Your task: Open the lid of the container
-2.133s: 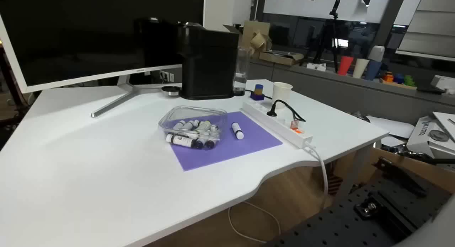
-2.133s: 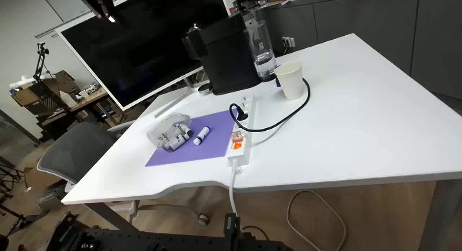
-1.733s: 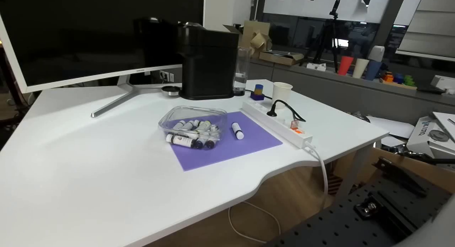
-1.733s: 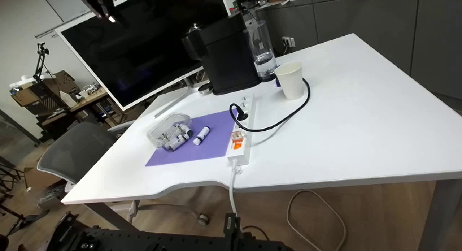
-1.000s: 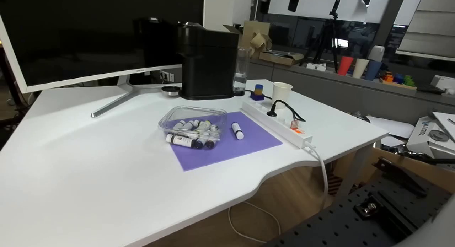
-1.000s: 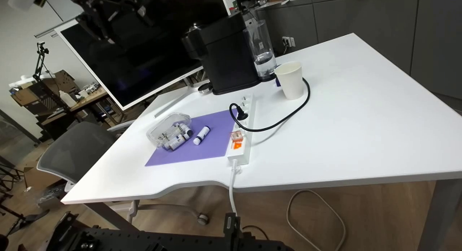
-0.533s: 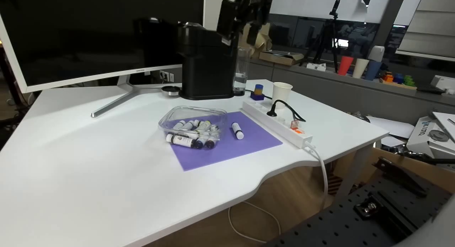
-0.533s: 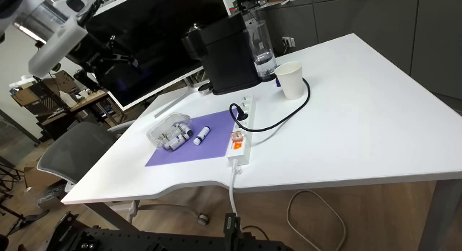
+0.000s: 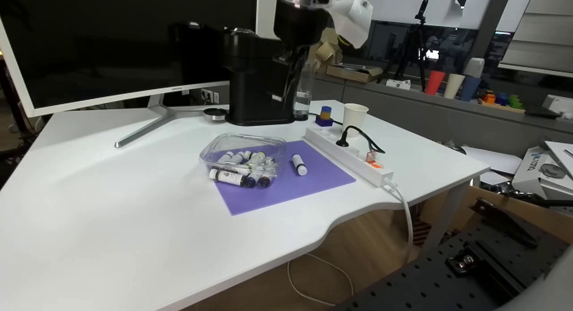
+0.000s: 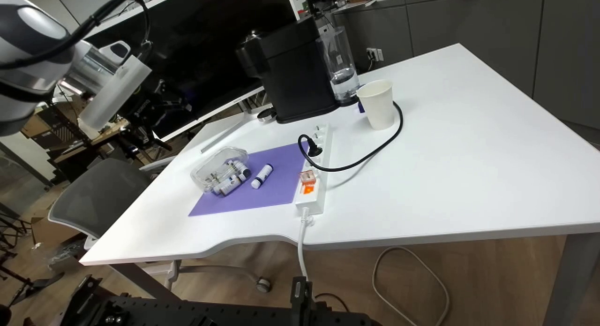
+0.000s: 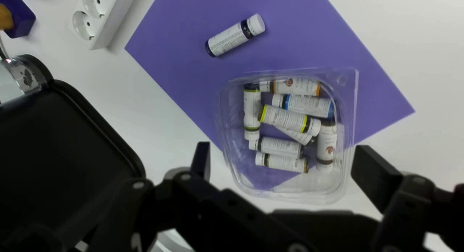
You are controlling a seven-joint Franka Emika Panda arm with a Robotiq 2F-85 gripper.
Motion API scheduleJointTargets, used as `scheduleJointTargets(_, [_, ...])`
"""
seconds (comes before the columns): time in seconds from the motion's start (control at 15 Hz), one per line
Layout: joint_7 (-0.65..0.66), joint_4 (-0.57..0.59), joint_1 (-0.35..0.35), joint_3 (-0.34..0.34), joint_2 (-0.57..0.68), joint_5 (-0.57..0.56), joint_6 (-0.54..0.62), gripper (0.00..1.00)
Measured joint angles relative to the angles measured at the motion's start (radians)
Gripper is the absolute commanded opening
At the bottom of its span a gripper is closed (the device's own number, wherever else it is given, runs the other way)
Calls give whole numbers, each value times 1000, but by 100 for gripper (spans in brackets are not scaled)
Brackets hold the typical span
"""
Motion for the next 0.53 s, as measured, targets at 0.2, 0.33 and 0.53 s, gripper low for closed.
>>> scheduleJointTargets(0.2, [2,2,-21,0,37,-51,17,100])
scheduleJointTargets(0.33, [-1,2,-20,1,38,-50,17,100])
scheduleJointTargets(0.53, [-7,2,-19,3,51,-64,17,100])
